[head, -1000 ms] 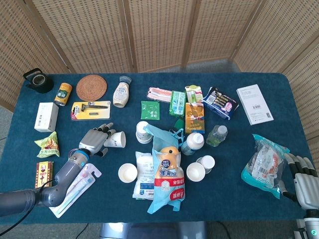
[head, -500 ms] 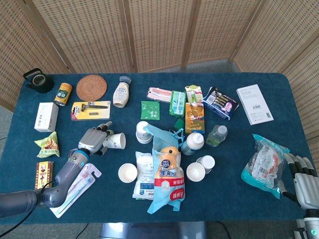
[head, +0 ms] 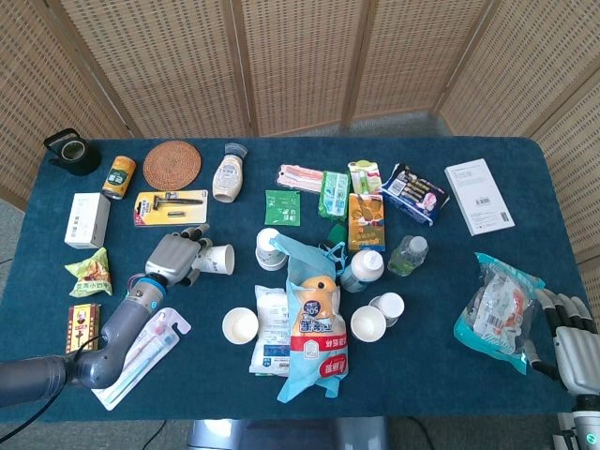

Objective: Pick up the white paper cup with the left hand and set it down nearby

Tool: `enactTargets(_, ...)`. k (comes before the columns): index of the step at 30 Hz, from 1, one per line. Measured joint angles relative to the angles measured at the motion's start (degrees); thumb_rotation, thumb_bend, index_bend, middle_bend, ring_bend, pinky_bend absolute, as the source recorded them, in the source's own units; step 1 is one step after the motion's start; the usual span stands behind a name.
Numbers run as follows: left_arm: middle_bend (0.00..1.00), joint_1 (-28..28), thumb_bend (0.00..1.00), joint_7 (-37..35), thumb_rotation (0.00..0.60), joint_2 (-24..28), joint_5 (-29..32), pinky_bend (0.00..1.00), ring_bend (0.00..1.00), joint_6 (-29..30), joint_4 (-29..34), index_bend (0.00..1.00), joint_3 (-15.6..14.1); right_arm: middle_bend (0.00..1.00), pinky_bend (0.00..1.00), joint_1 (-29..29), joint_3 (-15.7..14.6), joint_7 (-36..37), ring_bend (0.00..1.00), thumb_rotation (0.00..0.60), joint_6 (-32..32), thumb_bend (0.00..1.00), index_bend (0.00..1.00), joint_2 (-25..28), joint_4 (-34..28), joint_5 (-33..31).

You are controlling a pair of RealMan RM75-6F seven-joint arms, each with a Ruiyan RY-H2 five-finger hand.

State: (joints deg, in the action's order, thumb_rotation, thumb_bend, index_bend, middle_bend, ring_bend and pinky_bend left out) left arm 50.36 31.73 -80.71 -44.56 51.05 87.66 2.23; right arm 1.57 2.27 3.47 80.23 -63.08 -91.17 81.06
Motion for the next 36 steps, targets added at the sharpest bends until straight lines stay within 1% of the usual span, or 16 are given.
enactTargets(6,0.12,0.7,0.48,6.7,0.600,2.2,-5.0,0.35,0.16,3.9,1.6,0.37,-1.4,0.04,0.07,0.2,0.0,0.5,0.00,0.600,-0.3,0.48,0.05,-0.3,0.4,0.1)
enactTargets(12,0.13,1.0,0.48,14.0,0.600,3.7,-12.0,0.35,0.16,7.5,2.3,0.38,-4.0,0.04,0.07,0.3,0.0,1.3,0.00,0.600,-0.7,0.48,0.05,-0.7,1.2,0.2)
enactTargets(19,0.12,0.3,0.48,21.1,0.600,4.3,-20.2,0.34,0.14,10.0,0.7,0.37,-7.6,0.04,0.07,0.4,0.0,2.0,0.00,0.600,-0.9,0.48,0.05,-0.8,1.8,0.2)
enactTargets(23,0.10,-0.1,0.48,24.3,0.600,4.2,-22.6,0.33,0.13,10.4,-0.7,0.37,-8.8,0.04,0.07,0.5,0.0,2.2,0.00,0.600,-1.0,0.48,0.05,-0.9,1.9,0.2)
enactTargets(28,0.07,-0.9,0.48,28.0,0.600,3.5,-25.3,0.32,0.08,10.5,-3.0,0.36,-10.0,0.04,0.07,0.6,0.0,2.4,0.00,0.600,-1.0,0.48,0.05,-1.1,2.1,0.4)
enactTargets(33,0.03,-1.5,0.48,31.4,0.600,2.3,-26.9,0.29,0.02,10.1,-4.3,0.35,-10.8,0.04,0.07,0.6,0.0,2.5,0.00,0.600,-0.9,0.48,0.05,-1.0,2.0,0.6)
enactTargets(36,0.01,-1.8,0.48,33.8,0.600,1.5,-27.7,0.28,0.00,9.8,-4.9,0.34,-11.0,0.04,0.07,0.6,0.0,2.6,0.00,0.600,-0.8,0.48,0.05,-1.0,2.1,0.6)
